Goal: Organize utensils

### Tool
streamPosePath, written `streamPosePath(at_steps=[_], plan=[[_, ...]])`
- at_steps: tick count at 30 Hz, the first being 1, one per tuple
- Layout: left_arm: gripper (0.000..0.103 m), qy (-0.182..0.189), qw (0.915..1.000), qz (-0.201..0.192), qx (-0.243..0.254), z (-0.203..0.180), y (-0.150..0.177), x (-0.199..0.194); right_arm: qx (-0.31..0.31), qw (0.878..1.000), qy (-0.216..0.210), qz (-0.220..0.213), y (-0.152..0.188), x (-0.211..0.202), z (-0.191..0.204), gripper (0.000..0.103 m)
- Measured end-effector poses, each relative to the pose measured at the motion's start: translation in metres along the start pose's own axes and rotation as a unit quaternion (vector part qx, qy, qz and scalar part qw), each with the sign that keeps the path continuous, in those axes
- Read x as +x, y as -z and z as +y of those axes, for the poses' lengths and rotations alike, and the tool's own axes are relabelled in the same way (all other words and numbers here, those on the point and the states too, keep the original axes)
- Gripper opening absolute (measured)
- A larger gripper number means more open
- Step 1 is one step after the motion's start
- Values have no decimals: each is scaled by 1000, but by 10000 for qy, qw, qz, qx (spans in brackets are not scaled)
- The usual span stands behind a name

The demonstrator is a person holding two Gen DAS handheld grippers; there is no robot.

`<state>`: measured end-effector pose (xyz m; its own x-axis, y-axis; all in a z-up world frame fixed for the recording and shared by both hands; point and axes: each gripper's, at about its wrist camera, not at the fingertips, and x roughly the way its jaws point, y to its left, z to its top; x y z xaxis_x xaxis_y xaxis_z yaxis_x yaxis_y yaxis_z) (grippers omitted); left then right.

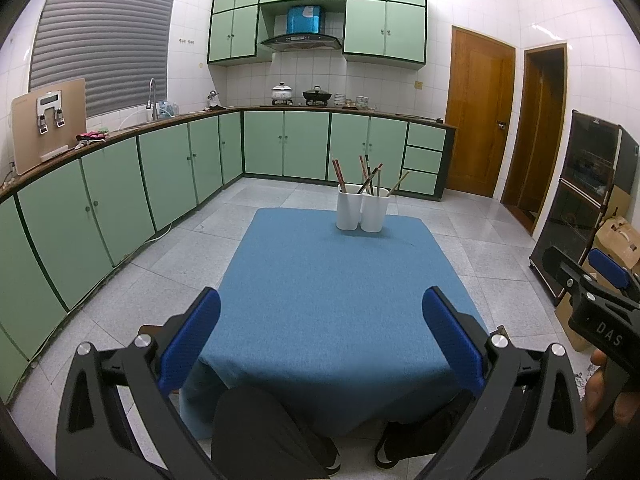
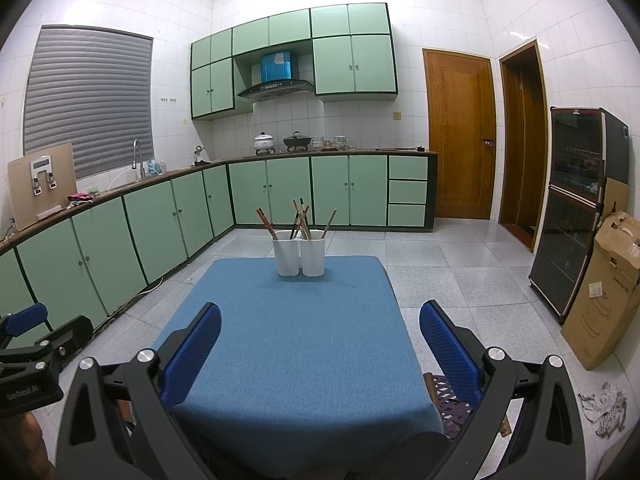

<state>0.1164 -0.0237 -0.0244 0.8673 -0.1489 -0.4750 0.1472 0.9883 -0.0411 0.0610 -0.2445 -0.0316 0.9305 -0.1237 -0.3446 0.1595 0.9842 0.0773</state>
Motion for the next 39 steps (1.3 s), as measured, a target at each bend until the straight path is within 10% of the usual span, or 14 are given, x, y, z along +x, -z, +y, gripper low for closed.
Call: streamPosePath(at_steps=[39], plan=[[98,12,10000,-7,-3,-3,0,0,8,10000,-1,5,1,0,1,97]])
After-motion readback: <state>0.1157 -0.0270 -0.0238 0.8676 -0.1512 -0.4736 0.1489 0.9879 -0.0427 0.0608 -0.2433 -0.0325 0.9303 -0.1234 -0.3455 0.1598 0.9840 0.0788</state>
